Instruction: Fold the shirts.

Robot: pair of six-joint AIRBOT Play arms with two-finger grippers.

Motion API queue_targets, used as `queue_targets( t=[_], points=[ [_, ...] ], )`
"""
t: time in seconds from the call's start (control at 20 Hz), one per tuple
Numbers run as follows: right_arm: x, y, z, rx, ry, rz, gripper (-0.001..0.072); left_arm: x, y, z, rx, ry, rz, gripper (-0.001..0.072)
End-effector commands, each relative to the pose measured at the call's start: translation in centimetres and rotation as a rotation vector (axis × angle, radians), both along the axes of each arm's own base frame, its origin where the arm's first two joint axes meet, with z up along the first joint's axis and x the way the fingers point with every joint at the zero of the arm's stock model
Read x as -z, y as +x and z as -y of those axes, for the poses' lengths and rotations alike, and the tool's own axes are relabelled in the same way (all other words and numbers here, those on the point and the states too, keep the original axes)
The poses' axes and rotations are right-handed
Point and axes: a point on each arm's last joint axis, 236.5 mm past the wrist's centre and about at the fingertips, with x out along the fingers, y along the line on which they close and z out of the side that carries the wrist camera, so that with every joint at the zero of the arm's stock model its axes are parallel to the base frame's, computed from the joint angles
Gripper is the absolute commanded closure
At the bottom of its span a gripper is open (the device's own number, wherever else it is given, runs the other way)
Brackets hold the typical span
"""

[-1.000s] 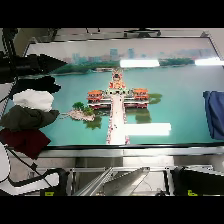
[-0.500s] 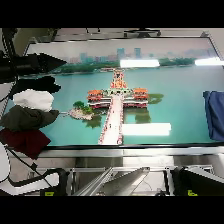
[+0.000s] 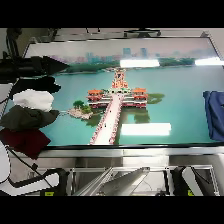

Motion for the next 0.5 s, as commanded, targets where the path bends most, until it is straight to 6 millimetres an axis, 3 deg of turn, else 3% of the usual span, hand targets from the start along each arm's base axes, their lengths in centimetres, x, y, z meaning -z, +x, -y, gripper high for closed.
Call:
queue_targets(
  t=[0.0, 0.1, 0.2, 0.3, 0.45],
  points=[
    [1.0, -1.4, -10.5, -0.302, -0.022, 0.037, 0.0692, 3.2, -3.6, 2.5, 0.089, 0.078, -0.094, 0.0699],
    [4.1, -3.2, -14.0, -0.365, -0.013, 0.020, 0.0692, 6.7, -6.4, 4.0, 0.107, 0.142, -0.160, 0.0699],
    [7.1, -4.8, -16.3, -0.412, 0.004, 0.002, 0.0692, 10.1, -9.3, 5.3, 0.094, 0.176, -0.217, 0.0698],
    [9.1, -5.7, -17.4, -0.446, 0.022, -0.034, 0.0692, 11.9, -11.1, 5.6, 0.079, 0.175, -0.253, 0.0697],
    [9.7, -6.2, -18.2, -0.469, 0.052, -0.061, 0.0692, 13.0, -12.5, 5.4, 0.061, 0.180, -0.267, 0.0697]
  ],
)
